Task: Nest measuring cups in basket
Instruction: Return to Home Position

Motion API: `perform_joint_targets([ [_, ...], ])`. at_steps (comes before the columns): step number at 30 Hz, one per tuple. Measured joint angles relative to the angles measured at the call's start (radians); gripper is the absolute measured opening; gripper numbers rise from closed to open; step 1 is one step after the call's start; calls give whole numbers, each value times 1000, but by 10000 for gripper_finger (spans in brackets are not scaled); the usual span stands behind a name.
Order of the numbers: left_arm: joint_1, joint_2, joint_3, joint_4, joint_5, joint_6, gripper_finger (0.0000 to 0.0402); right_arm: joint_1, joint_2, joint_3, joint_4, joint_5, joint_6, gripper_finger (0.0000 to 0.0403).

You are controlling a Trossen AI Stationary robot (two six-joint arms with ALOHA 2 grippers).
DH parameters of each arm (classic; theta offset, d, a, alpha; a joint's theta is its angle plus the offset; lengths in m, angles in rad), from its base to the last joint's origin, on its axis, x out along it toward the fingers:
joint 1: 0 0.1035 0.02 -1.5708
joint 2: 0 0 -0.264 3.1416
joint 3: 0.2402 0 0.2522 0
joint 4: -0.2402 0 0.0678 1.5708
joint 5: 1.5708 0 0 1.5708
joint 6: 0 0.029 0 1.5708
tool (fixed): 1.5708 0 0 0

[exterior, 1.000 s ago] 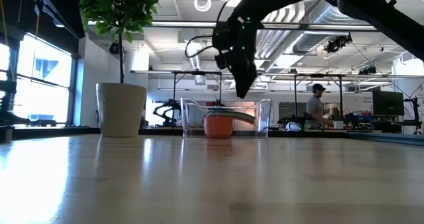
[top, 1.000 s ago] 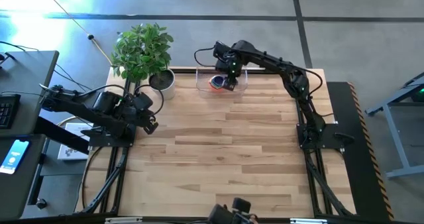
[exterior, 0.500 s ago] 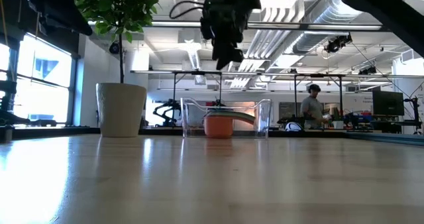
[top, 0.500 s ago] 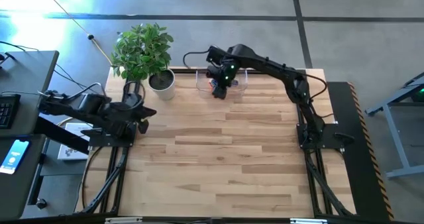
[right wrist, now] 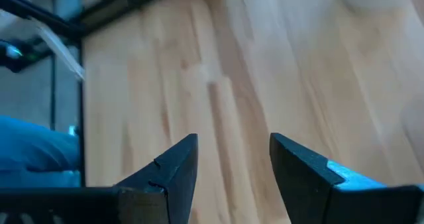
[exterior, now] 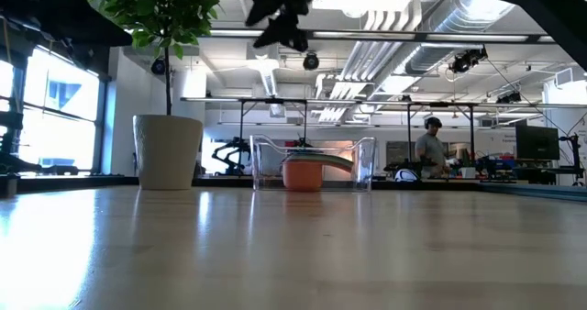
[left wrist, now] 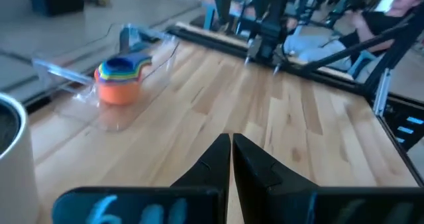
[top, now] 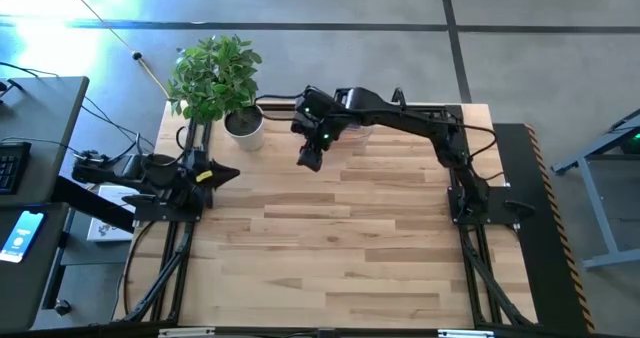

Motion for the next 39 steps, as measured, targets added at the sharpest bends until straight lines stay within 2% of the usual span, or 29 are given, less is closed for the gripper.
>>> perform_joint_targets([
  [3, 0, -49, -55, 74, 9, 55, 10, 21, -6, 40, 53, 15, 53, 177],
  [7, 1, -107, -116, 110, 100, 106, 10, 42, -67, 12, 191, 65, 95, 177],
  [10, 1, -148, -159, 115, 156, 105, 10, 50, -107, 12, 213, 110, 99, 177],
  [14, 1, -144, -215, 150, 177, 105, 10, 62, -166, 11, 185, 214, 96, 177],
  [19, 1, -143, -287, 214, 208, 105, 10, 99, -257, 11, 96, 417, 86, 177],
  [21, 1, -141, -286, 237, 233, 113, 10, 120, -287, 11, 53, 492, 87, 177],
  [29, 1, -144, -285, 226, 228, 166, 10, 224, -420, 11, -107, 817, 131, 177],
  [33, 1, -143, -285, 228, 226, 202, 10, 261, -465, 10, -208, 923, 173, 177],
  [39, 1, -143, -285, 226, 200, 184, 10, 313, -532, -41, -335, 1019, 257, 177],
])
